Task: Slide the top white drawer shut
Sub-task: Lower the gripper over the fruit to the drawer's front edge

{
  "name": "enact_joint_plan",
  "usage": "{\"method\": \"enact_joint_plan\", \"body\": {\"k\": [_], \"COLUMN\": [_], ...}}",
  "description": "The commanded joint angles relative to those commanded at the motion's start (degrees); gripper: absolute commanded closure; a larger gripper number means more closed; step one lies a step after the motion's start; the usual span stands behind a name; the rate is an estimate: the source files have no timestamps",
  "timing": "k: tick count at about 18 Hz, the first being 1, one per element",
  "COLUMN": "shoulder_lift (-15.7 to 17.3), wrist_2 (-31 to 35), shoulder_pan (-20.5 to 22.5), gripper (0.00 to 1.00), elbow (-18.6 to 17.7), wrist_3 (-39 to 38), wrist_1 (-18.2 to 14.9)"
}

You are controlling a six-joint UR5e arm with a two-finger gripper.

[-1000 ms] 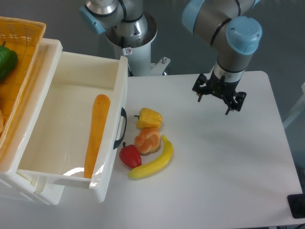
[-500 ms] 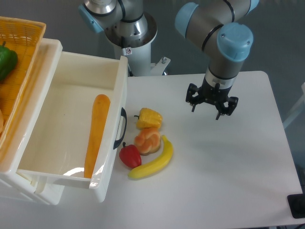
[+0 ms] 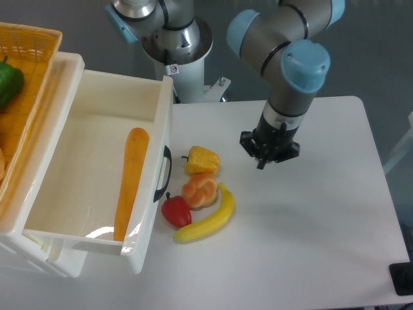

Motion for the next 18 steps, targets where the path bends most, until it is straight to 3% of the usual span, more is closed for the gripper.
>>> {"method": "enact_joint_plan", "body": {"k": [8, 13, 18], "shoulder_lift": [0.0, -0.53, -0.44], "wrist_2": [-4.3, -10.89, -13.44], "shoulder_pan": [-3.16, -3.61, -3.78], "gripper": [1.0, 1.0, 1.0], "elbow": [0.0, 0.09, 0.09], "wrist_3": [-4.74, -7.83, -7.92], "wrist_1": [-1.23, -1.67, -4.56]}}
